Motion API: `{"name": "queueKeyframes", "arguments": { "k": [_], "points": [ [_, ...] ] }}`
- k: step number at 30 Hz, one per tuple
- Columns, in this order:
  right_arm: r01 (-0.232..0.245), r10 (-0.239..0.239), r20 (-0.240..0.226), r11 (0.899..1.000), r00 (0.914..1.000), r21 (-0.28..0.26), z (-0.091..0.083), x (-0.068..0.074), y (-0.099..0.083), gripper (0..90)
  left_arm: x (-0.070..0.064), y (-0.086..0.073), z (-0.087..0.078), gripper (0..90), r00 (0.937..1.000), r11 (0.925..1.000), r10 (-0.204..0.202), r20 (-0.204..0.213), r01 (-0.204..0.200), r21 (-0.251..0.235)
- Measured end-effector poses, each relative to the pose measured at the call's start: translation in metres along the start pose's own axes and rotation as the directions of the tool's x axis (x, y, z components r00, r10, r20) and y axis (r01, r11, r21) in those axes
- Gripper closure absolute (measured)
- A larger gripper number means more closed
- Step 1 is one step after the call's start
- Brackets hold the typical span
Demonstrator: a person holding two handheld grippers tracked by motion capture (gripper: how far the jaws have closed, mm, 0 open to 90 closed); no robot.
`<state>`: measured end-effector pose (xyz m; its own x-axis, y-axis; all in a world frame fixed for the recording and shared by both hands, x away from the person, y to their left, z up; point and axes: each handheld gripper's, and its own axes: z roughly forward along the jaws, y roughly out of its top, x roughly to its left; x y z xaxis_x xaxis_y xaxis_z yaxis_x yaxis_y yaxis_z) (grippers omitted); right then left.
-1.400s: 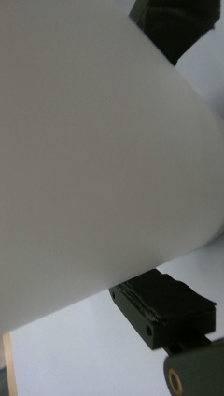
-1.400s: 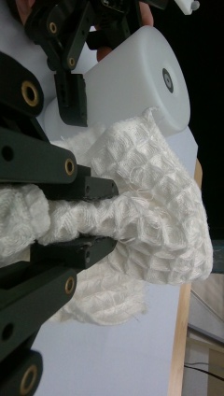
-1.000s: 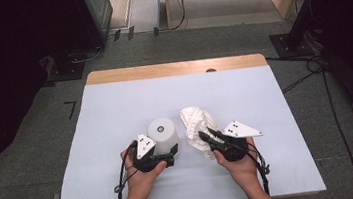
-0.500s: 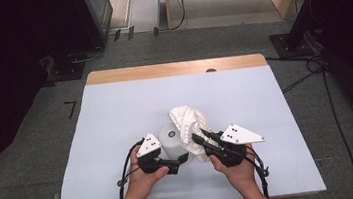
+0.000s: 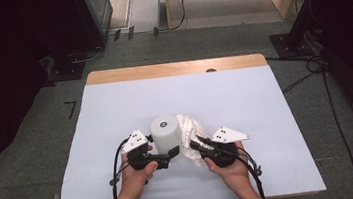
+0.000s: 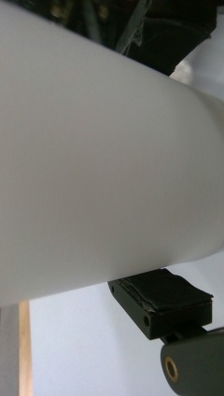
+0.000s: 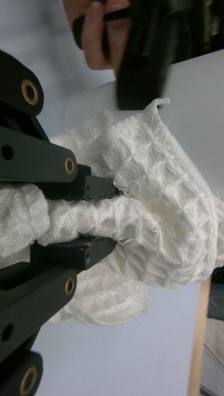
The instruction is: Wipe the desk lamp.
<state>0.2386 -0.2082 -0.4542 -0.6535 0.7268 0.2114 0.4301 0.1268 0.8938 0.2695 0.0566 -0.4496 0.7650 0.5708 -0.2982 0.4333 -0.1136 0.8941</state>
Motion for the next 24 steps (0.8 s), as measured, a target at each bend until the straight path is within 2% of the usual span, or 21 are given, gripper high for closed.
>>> {"name": "queueKeyframes", "arguments": {
  "k": [2,6,13,16,18,20,24],
  "points": [
    [0.001,-0.001,-0.002,1.000,1.0000,0.020,0.003,0.001,-0.002,74.5,0.002,0.000,-0.001,8.0,1.0000,1.0000,-0.008,-0.002,0.008,-0.005],
    [-0.001,0.001,0.005,1.000,1.0000,0.016,0.002,0.000,0.000,74.5,0.001,-0.001,0.000,8.1,1.0000,0.9999,0.003,-0.005,-0.003,0.011],
    [-0.017,0.018,0.013,0.999,0.9998,-0.046,-0.011,-0.004,0.009,74.6,-0.010,-0.007,0.014,8.1,0.9977,0.9950,0.067,-0.014,-0.066,0.076],
    [-0.017,0.018,0.017,0.998,0.9997,-0.067,-0.015,-0.004,0.012,74.6,-0.012,-0.009,0.018,8.1,0.9968,0.9925,0.079,-0.012,-0.078,0.094],
    [-0.012,0.013,0.017,0.996,0.9998,-0.085,-0.019,-0.004,0.016,74.6,-0.015,-0.012,0.022,8.1,0.9961,0.9902,0.087,-0.015,-0.085,0.111],
    [-0.008,0.010,0.015,0.994,0.9998,-0.112,-0.025,-0.002,0.021,74.6,-0.020,-0.015,0.028,8.1,0.9931,0.9837,0.116,-0.017,-0.113,0.140],
    [-0.004,0.005,0.015,0.992,0.9999,-0.123,-0.028,-0.002,0.023,74.5,-0.023,-0.016,0.030,8.1,0.9923,0.9819,0.124,-0.010,-0.121,0.146]
  ]
}}
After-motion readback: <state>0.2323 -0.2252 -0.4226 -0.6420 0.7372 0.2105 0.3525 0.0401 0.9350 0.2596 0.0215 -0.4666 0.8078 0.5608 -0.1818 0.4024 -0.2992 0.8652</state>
